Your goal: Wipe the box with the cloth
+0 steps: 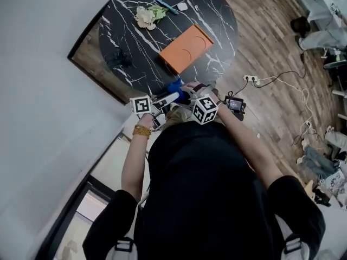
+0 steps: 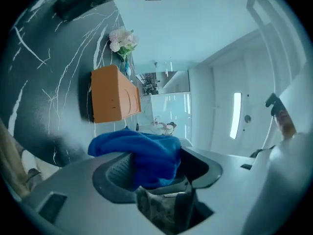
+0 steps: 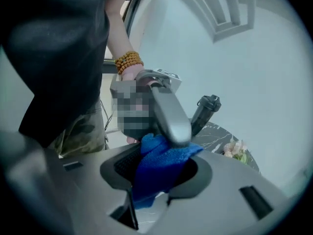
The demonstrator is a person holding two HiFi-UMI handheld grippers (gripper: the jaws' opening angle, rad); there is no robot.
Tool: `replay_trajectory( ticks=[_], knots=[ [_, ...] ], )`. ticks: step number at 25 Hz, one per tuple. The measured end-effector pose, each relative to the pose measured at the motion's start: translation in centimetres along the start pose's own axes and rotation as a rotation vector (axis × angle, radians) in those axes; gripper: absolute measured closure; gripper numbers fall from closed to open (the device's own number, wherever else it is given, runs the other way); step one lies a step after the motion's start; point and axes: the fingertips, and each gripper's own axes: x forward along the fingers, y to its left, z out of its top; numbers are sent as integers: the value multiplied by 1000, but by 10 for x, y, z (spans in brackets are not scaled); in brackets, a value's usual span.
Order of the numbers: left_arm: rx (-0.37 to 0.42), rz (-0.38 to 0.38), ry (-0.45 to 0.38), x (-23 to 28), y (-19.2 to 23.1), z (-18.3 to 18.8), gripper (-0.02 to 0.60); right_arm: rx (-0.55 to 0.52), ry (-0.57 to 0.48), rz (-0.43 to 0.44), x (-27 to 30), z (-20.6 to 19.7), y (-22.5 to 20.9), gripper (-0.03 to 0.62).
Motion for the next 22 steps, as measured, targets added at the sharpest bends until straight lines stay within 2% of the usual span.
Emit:
replay_trajectory(
  ticks=[2, 3, 5, 6, 7, 9, 12, 15, 18, 22],
  knots=[
    [24, 23, 5, 2, 5, 4, 315, 32, -2, -26, 2, 0, -3, 457],
    [31, 34, -2, 1, 7, 7, 346, 73, -9, -45, 2, -1, -8, 457],
    [94, 58, -31, -3, 9, 21, 409, 160, -14, -76, 3, -7, -18, 441],
    [118, 82, -64, -7, 12, 28, 461, 201, 0, -85, 3, -13, -20, 416],
    [127, 114, -114, -12, 18, 35, 497, 238, 22, -90, 2, -20, -20, 403],
    [125, 203, -255, -27, 33, 60, 515, 284, 72, -102, -1, -33, -21, 401],
    [133, 353, -496, -53, 54, 113, 522, 307, 115, -119, -6, -44, -25, 401],
    [117, 460, -677, -68, 74, 153, 522, 356, 125, -165, -15, -50, -26, 401],
    [67, 471, -761, -59, 84, 172, 522, 410, 136, -233, -29, -57, -30, 401],
    [12, 422, -760, -37, 94, 178, 525, 421, 146, -262, -39, -63, -33, 401]
  ],
)
